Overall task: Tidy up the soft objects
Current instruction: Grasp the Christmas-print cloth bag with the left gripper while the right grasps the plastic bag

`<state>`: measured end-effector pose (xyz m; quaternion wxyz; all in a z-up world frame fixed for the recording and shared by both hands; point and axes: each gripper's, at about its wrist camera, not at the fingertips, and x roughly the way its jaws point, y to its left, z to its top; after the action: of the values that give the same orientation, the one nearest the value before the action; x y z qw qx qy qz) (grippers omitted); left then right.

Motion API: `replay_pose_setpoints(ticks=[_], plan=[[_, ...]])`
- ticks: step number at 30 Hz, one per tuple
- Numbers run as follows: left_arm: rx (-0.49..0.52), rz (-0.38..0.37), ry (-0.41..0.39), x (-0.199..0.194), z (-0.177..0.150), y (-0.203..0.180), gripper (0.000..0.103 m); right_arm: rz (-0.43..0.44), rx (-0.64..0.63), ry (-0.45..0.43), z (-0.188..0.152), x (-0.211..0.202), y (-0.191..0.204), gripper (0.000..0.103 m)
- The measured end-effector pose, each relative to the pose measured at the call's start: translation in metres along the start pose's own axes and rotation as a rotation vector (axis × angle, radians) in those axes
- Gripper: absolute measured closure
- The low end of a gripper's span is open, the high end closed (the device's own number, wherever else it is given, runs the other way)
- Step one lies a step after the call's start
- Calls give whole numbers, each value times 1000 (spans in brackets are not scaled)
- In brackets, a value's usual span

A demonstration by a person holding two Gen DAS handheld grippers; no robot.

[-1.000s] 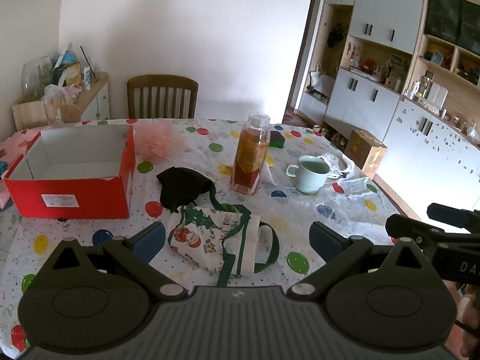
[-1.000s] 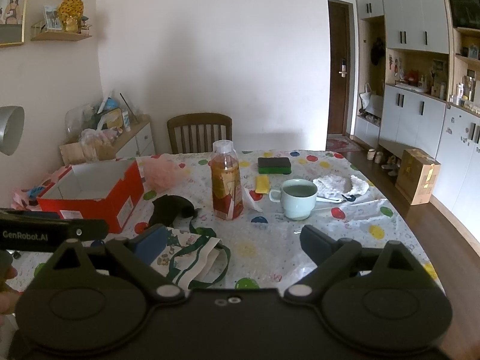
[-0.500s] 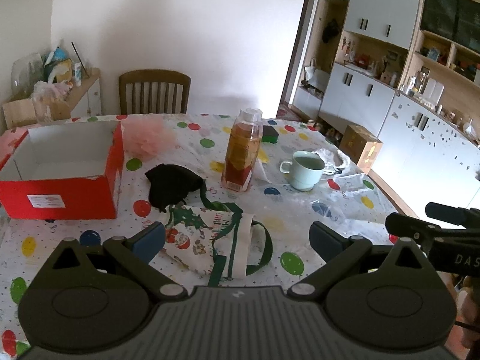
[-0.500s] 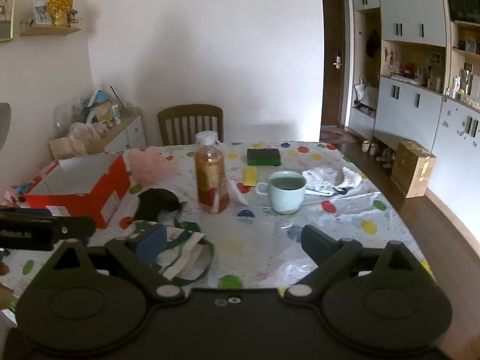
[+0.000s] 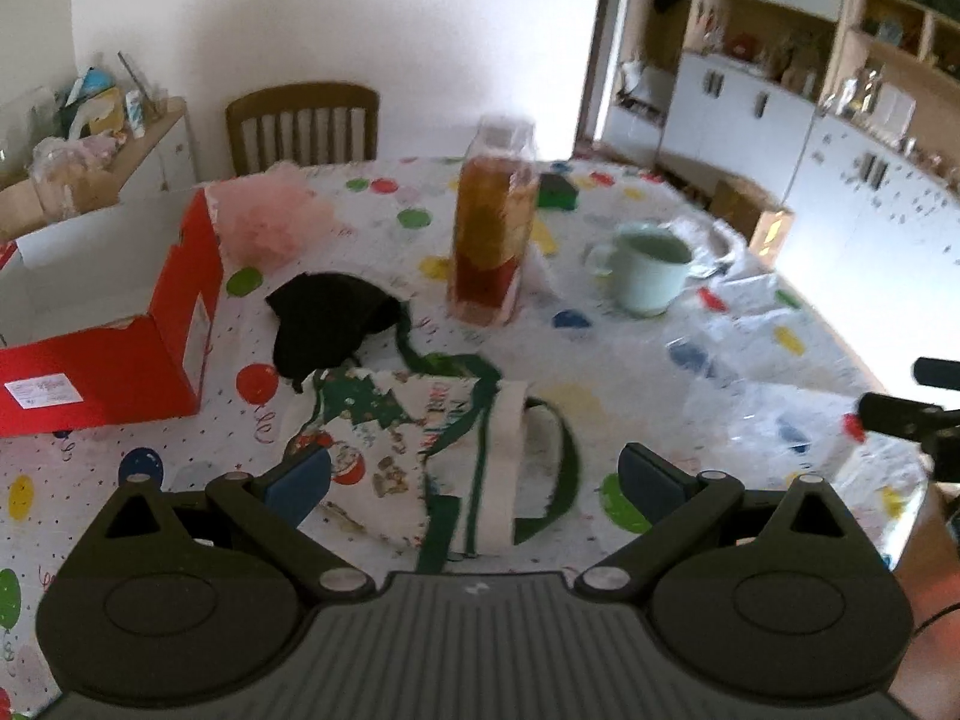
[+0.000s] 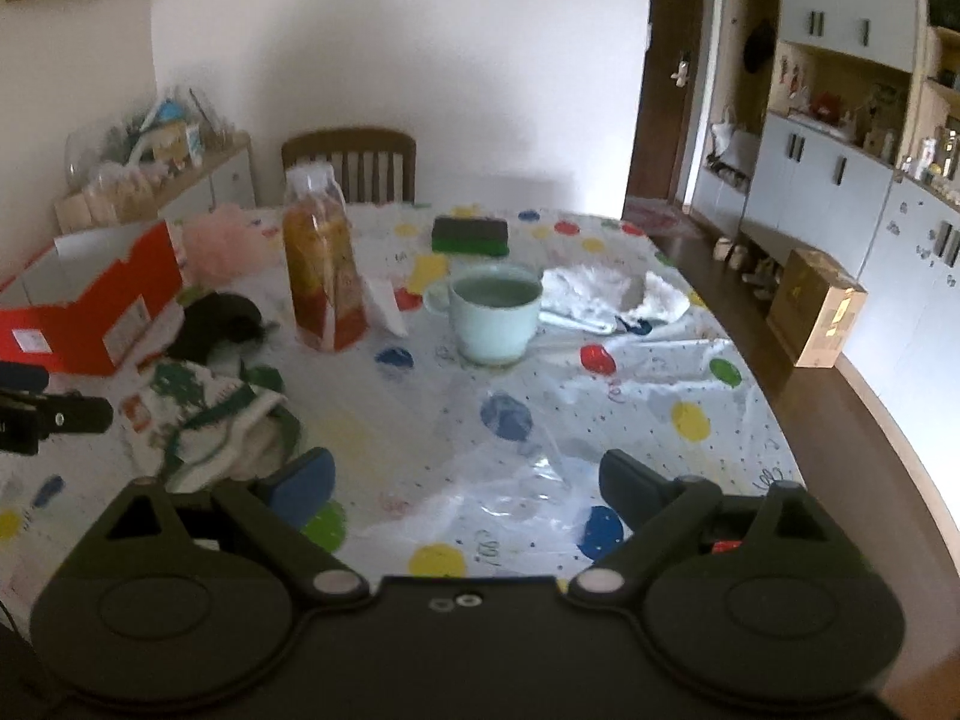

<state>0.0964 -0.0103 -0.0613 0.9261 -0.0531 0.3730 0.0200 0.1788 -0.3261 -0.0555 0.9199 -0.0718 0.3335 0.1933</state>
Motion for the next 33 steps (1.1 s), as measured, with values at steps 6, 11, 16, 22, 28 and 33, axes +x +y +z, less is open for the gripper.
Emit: replay_pose_setpoints(ticks=[6,11,16,22,28,33], plan=[[-88,71,103,43,-1,20,0,25,-62,40,4,28,-15,12],[-224,123,178,69,-1,42,0,59,-107,70,10,54,-24,14],[-324,168,235,93,-2,55,0,114,-137,116,12,75,-29,14],[-462,173,290,113,-4,67,0,174,-173,154,13,94,-23,14],[-570,192,310,125,-5,76,0,137,-143,188,18,122,-35,16],[-574,198,331,138,-5,73,0,97,-141,212,17,144,-49,16]])
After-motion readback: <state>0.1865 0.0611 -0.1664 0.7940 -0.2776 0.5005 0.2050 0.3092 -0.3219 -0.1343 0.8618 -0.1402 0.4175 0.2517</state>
